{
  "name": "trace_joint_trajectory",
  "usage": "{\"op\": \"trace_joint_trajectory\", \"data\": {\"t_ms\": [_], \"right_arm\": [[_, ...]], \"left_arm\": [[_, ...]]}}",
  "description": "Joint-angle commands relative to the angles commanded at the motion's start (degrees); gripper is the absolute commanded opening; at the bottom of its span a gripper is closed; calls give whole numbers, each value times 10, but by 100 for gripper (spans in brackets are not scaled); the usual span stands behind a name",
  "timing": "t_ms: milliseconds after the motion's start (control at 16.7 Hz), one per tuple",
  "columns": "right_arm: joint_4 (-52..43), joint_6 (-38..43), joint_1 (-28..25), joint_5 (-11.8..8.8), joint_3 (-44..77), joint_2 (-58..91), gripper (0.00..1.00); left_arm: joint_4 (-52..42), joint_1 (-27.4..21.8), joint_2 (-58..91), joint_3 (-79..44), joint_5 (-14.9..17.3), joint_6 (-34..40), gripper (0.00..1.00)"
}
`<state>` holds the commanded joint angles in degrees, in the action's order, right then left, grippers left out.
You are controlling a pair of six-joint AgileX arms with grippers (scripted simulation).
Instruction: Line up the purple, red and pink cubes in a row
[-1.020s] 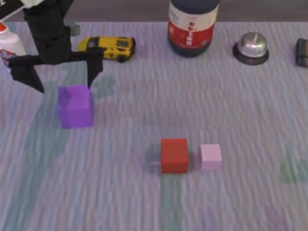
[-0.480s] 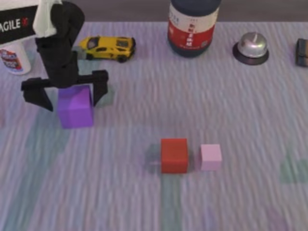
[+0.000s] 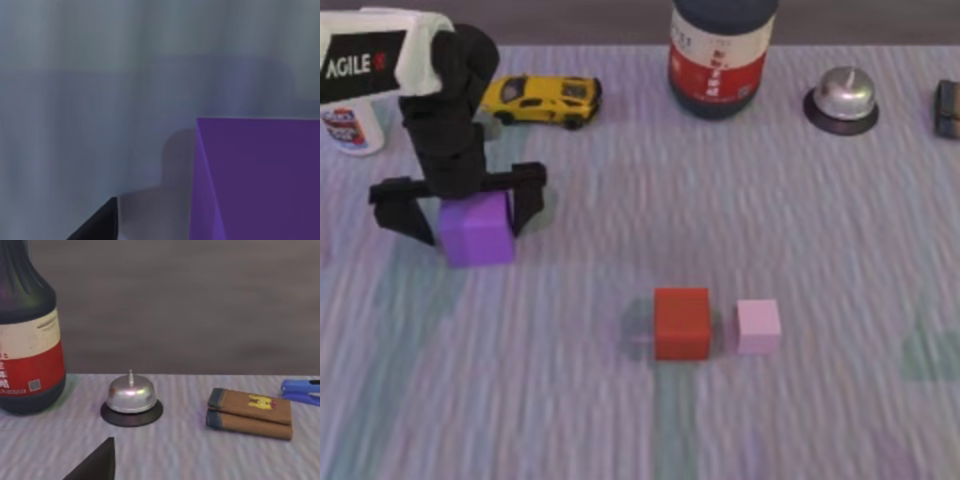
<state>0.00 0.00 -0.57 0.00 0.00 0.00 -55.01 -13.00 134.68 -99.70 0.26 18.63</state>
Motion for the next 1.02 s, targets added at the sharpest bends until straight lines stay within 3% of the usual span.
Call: {"op": "trace_joint_trajectory", "data": {"t_ms": [660, 1020], "right_arm": [[0, 0, 0, 0, 0, 0, 100], [0, 0, 0, 0, 0, 0, 100]], "left_arm": [[0, 0, 0, 0, 0, 0, 2], [0, 0, 0, 0, 0, 0, 0]]}}
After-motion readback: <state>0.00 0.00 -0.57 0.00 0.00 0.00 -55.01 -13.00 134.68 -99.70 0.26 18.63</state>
